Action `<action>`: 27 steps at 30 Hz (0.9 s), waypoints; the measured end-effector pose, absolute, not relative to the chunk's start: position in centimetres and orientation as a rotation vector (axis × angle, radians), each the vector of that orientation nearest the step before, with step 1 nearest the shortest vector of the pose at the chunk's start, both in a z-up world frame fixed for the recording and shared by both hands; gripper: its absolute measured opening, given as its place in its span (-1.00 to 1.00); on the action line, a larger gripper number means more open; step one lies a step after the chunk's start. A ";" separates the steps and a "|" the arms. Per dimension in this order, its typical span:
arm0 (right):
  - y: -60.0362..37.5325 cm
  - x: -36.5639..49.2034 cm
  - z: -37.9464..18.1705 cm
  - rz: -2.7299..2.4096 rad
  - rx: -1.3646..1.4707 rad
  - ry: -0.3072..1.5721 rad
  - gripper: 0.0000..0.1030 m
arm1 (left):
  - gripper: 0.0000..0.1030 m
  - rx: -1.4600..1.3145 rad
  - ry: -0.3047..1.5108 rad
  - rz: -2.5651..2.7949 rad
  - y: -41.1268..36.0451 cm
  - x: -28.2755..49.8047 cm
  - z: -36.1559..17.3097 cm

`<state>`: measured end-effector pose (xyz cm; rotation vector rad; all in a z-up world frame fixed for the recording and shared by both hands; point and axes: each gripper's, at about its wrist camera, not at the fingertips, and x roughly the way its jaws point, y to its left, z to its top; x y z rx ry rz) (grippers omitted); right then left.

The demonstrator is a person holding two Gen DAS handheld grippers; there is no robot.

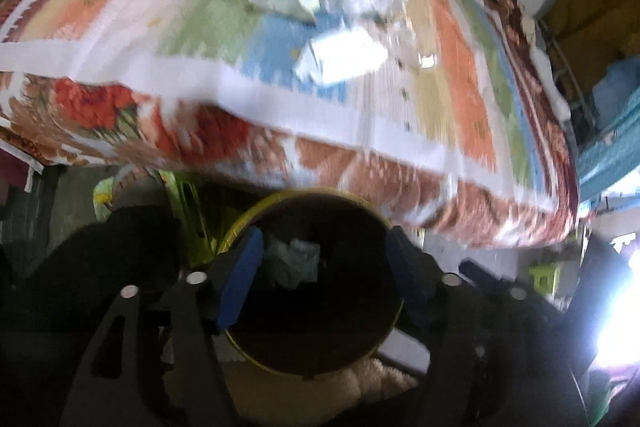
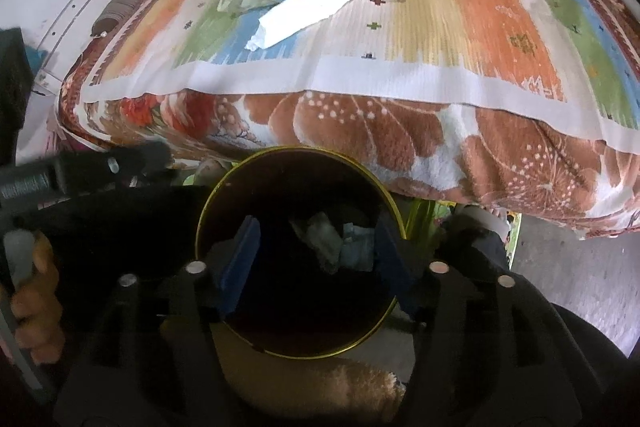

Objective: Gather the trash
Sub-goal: 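Open both tools over the bin to drop the bag and mask, then move both tools back over the remaining trash on the bed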

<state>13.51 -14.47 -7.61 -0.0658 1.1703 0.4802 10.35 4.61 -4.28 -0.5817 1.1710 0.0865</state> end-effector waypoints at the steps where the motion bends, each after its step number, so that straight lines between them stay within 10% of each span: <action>1: -14.5 13.5 -7.5 0.482 -0.064 1.166 0.20 | 0.35 -0.584 1.157 0.091 4.9 10.5 -3.9; 15: -14.2 14.9 -4.7 0.504 -0.041 1.075 0.68 | 0.88 -0.547 1.061 0.177 8.6 12.5 -0.9; 27: -13.2 18.0 -1.6 0.490 -0.114 0.963 0.83 | 0.89 -0.456 1.045 0.220 10.5 16.7 -0.3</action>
